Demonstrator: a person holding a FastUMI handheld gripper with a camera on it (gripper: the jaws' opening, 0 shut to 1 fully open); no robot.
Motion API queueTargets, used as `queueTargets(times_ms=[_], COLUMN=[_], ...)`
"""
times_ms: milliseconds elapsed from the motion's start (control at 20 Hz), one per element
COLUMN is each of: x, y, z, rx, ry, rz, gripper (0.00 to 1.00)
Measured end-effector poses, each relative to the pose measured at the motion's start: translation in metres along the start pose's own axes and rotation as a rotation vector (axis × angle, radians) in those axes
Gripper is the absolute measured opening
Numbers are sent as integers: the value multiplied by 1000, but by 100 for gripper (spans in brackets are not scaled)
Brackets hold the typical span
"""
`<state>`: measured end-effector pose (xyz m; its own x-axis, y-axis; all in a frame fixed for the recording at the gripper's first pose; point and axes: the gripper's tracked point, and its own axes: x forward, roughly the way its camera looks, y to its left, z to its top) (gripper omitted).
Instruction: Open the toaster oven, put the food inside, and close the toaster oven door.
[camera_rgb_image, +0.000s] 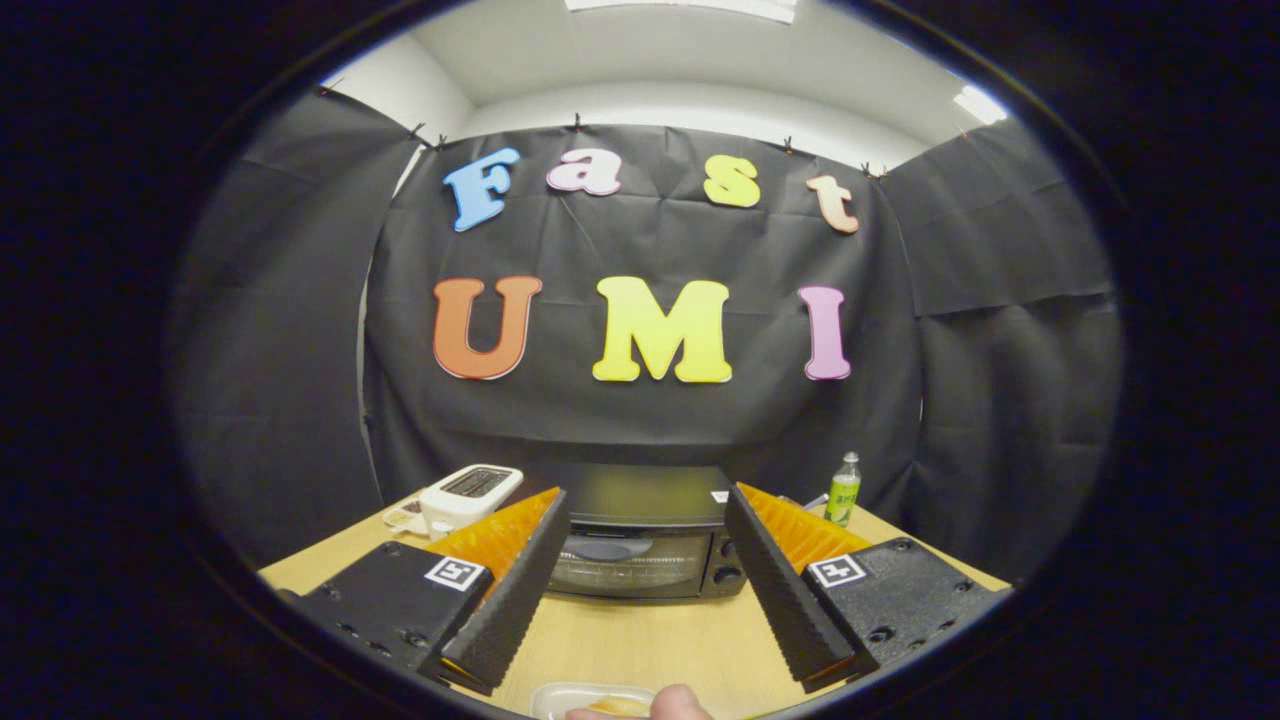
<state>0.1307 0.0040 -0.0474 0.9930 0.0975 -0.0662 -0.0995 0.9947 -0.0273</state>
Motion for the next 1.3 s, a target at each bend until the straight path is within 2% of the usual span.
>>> queueTargets(times_ms=[200,650,900,1050,1300], x=[57,157,173,174,161], y=[-7,19,27,26,27], z=[-15,-95,-123,-123,-129], rx=[56,28,41,-7,5], ry=[28,157,217,218,244], rz=[2,28,32,-2,-1], gripper=[100,100,100,100,100])
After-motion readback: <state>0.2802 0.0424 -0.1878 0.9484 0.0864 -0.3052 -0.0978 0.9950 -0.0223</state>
